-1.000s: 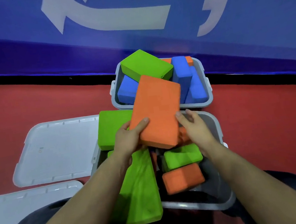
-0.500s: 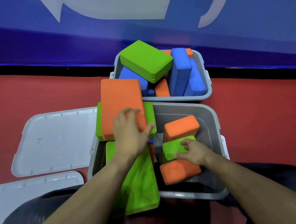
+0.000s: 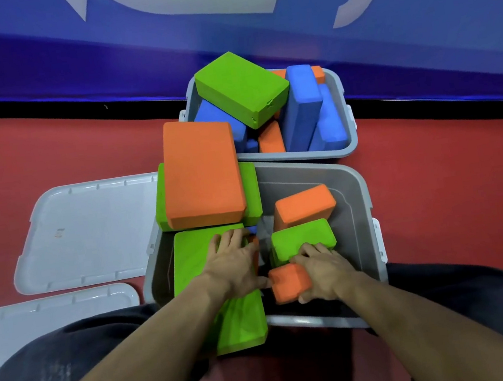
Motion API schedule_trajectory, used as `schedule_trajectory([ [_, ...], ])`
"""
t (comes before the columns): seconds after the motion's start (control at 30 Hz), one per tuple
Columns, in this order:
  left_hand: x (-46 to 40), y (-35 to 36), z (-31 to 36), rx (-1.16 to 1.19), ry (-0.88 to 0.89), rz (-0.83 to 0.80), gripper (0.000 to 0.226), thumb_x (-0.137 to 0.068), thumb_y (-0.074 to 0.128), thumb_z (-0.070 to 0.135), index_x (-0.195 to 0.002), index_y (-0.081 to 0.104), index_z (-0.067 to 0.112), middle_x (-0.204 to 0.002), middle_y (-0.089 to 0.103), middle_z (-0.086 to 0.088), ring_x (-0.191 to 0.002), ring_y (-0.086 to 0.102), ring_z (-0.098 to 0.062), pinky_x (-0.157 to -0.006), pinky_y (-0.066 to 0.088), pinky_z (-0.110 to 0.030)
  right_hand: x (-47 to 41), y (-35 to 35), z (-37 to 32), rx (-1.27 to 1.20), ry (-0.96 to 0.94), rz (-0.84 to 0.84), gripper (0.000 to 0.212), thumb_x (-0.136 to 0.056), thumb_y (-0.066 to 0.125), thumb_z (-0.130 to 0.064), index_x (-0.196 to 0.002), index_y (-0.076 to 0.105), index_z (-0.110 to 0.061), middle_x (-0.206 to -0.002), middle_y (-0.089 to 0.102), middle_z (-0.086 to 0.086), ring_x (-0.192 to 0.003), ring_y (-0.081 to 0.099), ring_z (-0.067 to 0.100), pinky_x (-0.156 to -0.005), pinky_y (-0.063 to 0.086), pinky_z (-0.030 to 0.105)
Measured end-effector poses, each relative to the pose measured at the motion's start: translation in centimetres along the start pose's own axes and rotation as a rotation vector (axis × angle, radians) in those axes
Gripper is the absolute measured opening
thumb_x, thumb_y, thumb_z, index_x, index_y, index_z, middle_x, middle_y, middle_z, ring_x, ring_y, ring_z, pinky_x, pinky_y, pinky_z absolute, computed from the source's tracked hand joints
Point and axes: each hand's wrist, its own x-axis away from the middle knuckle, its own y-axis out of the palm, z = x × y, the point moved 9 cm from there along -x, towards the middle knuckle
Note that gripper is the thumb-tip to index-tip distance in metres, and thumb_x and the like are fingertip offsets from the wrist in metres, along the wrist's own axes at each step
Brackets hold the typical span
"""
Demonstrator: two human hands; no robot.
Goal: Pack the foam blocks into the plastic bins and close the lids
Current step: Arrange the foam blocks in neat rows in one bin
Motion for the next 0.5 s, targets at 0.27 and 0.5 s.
schedule_trajectory([
  [0.27, -0.4, 1.6, -1.3, 0.169, -0.091, -0.127, 0.099, -0.077, 0.070, 0.069, -0.158, 0.026, 0.033, -0.167, -0.019, -0.006, -0.154, -0.021, -0.028, -0.126, -0.006, -0.045, -0.3, 0.2, 0.8, 0.030, 0.031, 0.064, 0.095, -0.070, 0.080, -0.062, -0.148, 0.035, -0.033, -0.149, 0.044, -0.007, -0.137, 0.036, 0.021, -0.112, 0.025, 0.039],
  [0.5, -0.8, 1.8, -1.5, 0.172, -0.131, -0.175, 0.104, -0.076, 0.071, 0.070, -0.160, 0.019, 0.035, -0.166, -0.025, -0.008, -0.152, -0.026, -0.028, -0.125, -0.010, -0.046, 0.2, 0.5, 2.9, -0.230, 0.222, 0.030, 0.076, -0.070, 0.079, -0.064, -0.119, 0.040, -0.022, -0.131, 0.061, 0.004, -0.123, 0.059, 0.028, -0.100, 0.044, 0.040],
])
